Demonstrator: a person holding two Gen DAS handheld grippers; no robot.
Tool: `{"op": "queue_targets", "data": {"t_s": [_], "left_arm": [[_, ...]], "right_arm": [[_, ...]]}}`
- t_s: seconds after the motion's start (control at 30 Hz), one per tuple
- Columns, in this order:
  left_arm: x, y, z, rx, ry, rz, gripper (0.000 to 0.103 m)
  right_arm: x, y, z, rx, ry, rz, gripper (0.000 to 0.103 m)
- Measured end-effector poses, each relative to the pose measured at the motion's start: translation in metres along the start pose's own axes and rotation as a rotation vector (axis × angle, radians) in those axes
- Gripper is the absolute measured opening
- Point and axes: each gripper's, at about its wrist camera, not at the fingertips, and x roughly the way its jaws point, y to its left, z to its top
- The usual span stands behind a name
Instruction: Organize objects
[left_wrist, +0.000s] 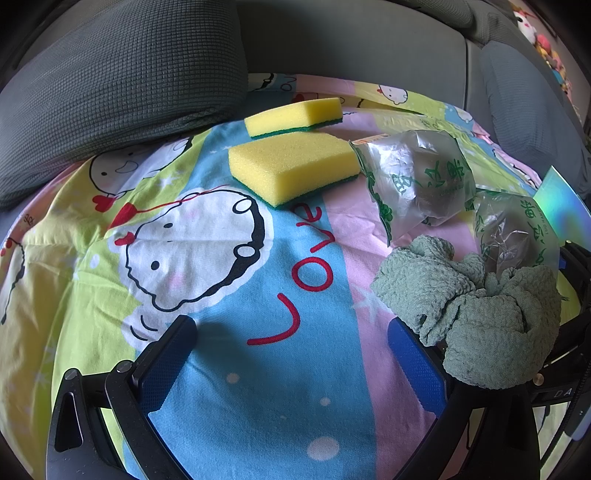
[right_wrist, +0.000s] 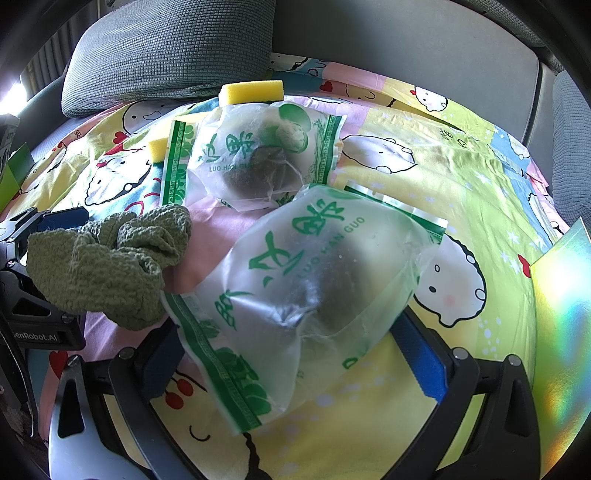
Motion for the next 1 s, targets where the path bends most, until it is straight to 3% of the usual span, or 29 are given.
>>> {"op": "queue_targets", "data": {"t_s": [1.0], "left_arm": [[-0.0010, 0.0015, -0.0013, -0.003, 0.002, 0.000, 0.103]], "right_arm": [[-0.0002, 0.0014, 0.0006, -0.006, 0.000, -0.007, 0.102]]}}
